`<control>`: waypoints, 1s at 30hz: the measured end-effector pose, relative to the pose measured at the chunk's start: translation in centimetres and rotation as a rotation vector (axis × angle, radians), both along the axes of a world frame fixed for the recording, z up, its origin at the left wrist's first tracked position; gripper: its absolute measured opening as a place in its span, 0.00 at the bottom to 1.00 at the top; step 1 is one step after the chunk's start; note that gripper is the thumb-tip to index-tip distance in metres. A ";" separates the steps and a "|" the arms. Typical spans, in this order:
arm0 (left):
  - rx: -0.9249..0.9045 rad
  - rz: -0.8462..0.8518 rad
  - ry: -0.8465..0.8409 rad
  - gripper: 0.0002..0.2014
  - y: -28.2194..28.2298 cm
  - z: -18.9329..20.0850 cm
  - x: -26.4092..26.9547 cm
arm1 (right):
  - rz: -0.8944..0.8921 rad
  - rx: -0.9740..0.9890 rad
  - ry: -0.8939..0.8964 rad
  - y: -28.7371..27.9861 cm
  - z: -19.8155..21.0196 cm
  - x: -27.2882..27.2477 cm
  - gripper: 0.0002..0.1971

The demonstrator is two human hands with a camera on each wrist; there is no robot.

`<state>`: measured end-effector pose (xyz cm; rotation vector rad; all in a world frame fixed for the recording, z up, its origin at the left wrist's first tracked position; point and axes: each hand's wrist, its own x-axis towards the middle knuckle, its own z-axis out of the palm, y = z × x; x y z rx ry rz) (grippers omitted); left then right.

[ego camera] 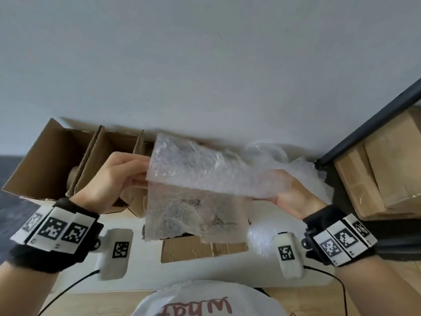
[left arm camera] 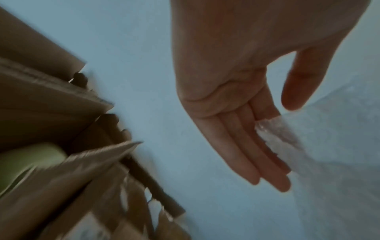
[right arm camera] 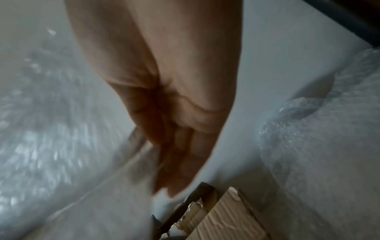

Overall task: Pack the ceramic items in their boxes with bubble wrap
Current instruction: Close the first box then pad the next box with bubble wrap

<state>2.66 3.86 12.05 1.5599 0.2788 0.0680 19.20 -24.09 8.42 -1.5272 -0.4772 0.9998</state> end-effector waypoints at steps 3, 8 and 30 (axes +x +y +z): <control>0.447 -0.049 -0.063 0.09 -0.9 1.7 0.0 | -0.030 -0.184 -0.291 1.1 0.3 0.1 0.20; 0.950 -0.131 -0.205 0.07 -2.2 3.8 0.8 | 0.098 -0.167 -0.827 4.5 1.2 -0.9 0.28; 0.868 -0.092 -0.199 0.11 -5.8 -1.8 -1.2 | -0.190 0.017 0.026 7.7 0.9 -3.2 0.13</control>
